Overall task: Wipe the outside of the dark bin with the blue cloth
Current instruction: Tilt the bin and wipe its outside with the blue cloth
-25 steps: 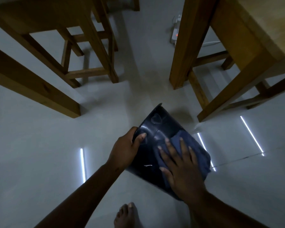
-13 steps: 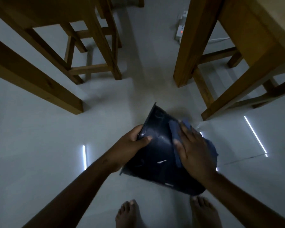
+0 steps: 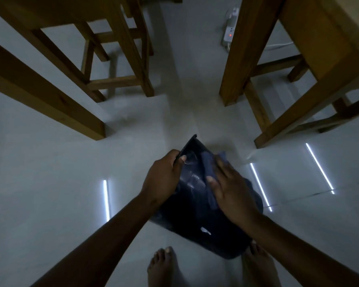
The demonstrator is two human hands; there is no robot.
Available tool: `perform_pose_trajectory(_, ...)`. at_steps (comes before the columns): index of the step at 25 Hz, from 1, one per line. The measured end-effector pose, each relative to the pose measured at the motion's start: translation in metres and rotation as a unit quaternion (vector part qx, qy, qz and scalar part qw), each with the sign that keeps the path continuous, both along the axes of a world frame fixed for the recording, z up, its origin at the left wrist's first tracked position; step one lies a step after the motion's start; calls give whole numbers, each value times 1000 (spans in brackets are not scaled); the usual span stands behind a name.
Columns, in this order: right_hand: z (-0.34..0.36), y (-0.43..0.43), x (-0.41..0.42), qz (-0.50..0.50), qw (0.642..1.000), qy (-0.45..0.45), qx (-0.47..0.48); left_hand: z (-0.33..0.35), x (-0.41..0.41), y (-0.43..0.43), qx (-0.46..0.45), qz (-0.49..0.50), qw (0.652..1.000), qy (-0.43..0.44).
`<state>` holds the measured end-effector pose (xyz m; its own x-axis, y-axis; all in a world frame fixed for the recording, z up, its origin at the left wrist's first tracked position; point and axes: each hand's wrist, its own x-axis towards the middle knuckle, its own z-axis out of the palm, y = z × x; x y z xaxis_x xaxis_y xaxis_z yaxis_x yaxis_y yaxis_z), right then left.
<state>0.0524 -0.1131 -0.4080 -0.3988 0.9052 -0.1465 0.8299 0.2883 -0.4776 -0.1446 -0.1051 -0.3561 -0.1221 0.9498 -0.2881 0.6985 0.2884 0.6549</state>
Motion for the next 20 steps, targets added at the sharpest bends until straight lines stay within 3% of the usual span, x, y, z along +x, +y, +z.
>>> perform_pose_trajectory(2,-1,-23,10,-51,999,-7,6,1,2,0,-8,13,1000,-4)
perform_pose_trajectory(6,1,-45,-8,149,983,-45,100,-2,4,8,-12,13,1000,-20)
perform_pose_trajectory(7,1,-26,-12,137,983,-50,108,-2,2,10,-22,10,999,-35)
perform_pose_trajectory(9,2,12,-6,11,999,-3,30,2,-4,5,-52,-11,996,-75)
perform_pose_trajectory(12,0,-5,12,-75,997,0,9,1,-9,-11,-35,-36,998,-48)
perform_pose_trajectory(14,3,-44,1,26,997,-50,47,-3,-6,-7,-10,-31,999,-23)
perform_pose_trajectory(17,0,-35,-11,148,981,-73,106,-4,-6,3,-25,-25,996,-78)
perform_pose_trajectory(18,-1,-14,-10,145,979,-76,119,-5,-10,-1,-32,-25,995,-89)
perform_pose_trajectory(20,-2,23,6,51,997,-22,49,-8,-15,-11,-42,-25,997,-63)
